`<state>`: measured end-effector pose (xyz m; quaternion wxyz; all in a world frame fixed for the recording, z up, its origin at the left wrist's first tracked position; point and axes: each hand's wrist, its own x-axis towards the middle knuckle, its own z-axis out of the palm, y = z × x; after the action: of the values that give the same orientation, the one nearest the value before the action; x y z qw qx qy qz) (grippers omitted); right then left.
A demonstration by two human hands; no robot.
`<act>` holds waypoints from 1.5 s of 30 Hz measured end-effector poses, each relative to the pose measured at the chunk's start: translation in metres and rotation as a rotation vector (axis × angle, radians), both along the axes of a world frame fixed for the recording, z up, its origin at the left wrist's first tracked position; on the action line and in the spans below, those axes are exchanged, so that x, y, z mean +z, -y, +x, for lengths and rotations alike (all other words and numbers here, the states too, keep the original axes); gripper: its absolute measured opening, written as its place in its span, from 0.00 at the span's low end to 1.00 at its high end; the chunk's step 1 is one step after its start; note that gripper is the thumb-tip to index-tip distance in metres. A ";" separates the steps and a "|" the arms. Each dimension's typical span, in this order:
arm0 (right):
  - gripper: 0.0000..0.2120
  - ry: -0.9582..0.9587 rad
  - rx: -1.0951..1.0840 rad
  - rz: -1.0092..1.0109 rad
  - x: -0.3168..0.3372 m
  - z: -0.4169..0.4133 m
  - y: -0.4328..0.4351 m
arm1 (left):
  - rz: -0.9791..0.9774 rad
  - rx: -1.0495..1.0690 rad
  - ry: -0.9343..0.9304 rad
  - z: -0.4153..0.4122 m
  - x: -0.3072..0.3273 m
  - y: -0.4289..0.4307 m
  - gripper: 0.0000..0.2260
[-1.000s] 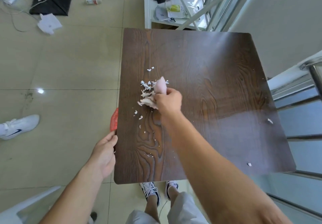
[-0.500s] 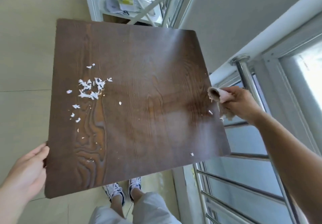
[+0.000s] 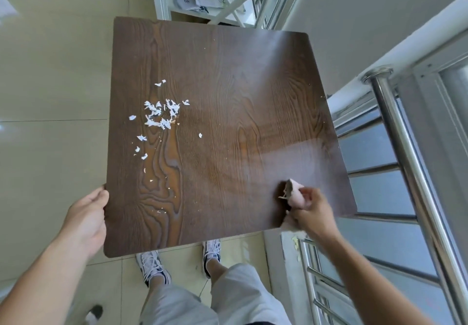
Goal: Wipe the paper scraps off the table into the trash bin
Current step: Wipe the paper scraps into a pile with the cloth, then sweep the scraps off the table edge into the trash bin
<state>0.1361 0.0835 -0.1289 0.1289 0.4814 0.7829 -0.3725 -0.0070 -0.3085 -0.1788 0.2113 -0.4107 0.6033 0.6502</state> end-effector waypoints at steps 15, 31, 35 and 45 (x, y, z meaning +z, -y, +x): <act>0.28 -0.272 -0.650 -0.175 -0.026 -0.132 0.305 | 0.207 -0.035 0.022 -0.004 -0.005 0.018 0.16; 0.15 -0.544 -0.426 -0.060 0.025 -0.171 0.180 | 0.220 -0.100 0.012 -0.003 -0.009 0.020 0.16; 0.16 -0.264 -0.181 0.076 0.008 -0.172 0.133 | 0.194 -0.146 -0.035 -0.014 -0.005 0.017 0.17; 0.21 -0.349 -0.010 -0.203 -0.035 -0.270 0.210 | 0.082 -0.108 -0.098 -0.052 -0.038 0.003 0.20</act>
<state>-0.1342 -0.1265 -0.1638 0.0374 0.3981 0.7493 -0.5279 -0.0592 -0.3112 -0.2166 0.2327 -0.3363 0.6071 0.6814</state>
